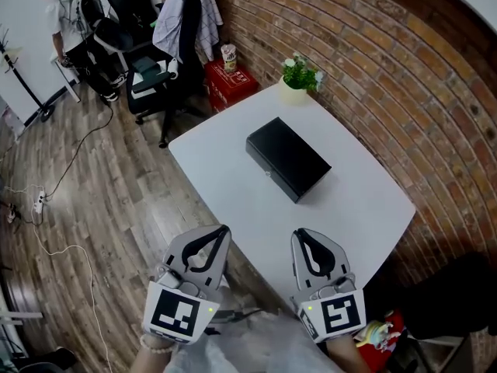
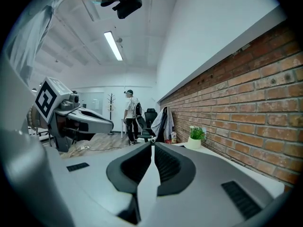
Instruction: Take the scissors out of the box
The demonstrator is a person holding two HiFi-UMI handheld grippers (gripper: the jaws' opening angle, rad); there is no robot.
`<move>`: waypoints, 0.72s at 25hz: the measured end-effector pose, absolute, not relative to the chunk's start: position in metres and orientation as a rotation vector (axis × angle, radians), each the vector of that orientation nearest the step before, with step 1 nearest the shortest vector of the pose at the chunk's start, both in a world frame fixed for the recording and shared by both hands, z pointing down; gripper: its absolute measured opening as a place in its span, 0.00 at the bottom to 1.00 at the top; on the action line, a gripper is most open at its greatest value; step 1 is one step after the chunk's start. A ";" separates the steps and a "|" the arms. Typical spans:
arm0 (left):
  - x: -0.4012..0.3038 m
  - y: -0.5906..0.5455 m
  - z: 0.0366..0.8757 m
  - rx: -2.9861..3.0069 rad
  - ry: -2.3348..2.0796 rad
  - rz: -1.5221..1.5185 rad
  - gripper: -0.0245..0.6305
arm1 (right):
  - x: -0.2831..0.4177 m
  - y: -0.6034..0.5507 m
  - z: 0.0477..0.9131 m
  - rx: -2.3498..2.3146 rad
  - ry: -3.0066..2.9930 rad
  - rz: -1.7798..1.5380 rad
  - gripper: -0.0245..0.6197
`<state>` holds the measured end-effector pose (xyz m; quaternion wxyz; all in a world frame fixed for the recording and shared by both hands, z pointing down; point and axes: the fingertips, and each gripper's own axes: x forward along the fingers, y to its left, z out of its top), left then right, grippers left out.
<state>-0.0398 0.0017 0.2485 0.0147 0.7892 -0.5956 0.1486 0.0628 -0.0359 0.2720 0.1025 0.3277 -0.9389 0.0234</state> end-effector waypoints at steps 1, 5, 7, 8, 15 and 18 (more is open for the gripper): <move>-0.044 -0.005 0.252 2.462 -1.840 0.469 0.07 | 0.058 -0.040 0.274 0.970 -2.765 0.074 0.12; -0.061 -0.030 0.262 2.490 -1.777 0.480 0.07 | 0.039 -0.060 0.288 1.003 -2.721 0.112 0.12; -0.070 -0.043 0.267 2.506 -1.740 0.481 0.07 | 0.029 -0.071 0.294 1.033 -2.700 0.134 0.12; -0.074 -0.049 0.270 2.516 -1.719 0.481 0.07 | 0.024 -0.076 0.297 1.046 -2.693 0.140 0.12; -0.096 -0.091 0.299 2.582 -1.555 0.531 0.07 | -0.002 -0.107 0.316 1.133 -2.623 0.192 0.12; -0.102 -0.107 0.311 2.605 -1.509 0.562 0.07 | -0.008 -0.118 0.325 1.164 -2.597 0.212 0.12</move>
